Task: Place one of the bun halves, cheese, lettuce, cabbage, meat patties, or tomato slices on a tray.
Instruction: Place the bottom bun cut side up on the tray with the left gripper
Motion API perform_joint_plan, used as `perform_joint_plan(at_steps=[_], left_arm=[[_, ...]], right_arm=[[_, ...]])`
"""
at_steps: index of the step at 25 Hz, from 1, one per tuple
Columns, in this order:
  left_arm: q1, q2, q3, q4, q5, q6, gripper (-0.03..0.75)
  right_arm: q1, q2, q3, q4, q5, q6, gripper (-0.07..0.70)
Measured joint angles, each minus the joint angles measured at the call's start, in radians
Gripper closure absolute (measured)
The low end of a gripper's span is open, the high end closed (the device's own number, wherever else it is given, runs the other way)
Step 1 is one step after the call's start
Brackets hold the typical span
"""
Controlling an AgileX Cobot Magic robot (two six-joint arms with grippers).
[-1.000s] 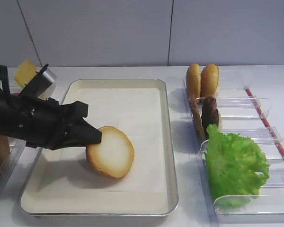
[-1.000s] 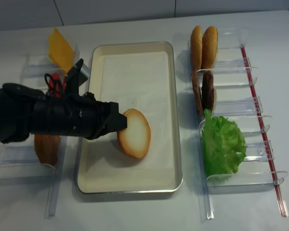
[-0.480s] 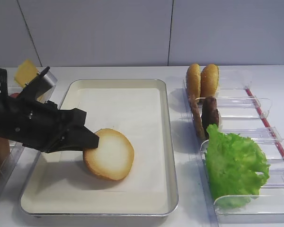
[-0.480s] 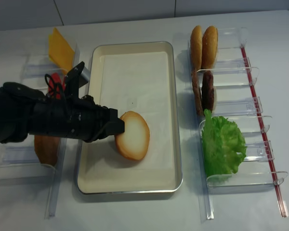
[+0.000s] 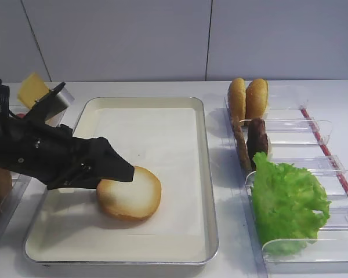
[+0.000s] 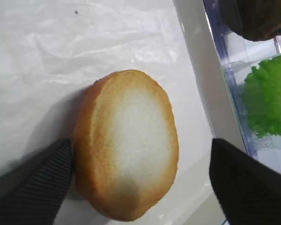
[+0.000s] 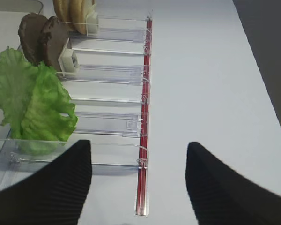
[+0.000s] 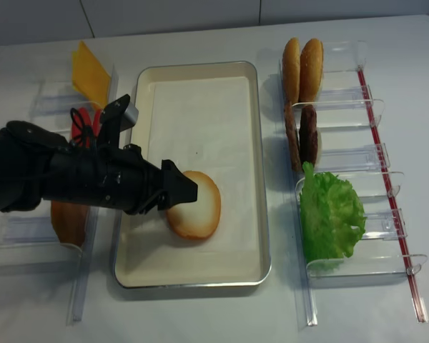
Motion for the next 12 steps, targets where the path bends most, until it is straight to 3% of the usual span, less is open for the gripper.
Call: perform_joint_plan(at_steps=[8,12], left_arm=[[0.0,0.0,-0.054,0.157,0.004,-0.098,0.165],[0.0,0.0,-0.094,0.231,0.049,-0.155,0.197]], right_arm=[[0.0,0.0,0.0,0.004,0.0,0.0,0.172],[0.0,0.0,0.0,0.004,0.0,-0.002,0.172]])
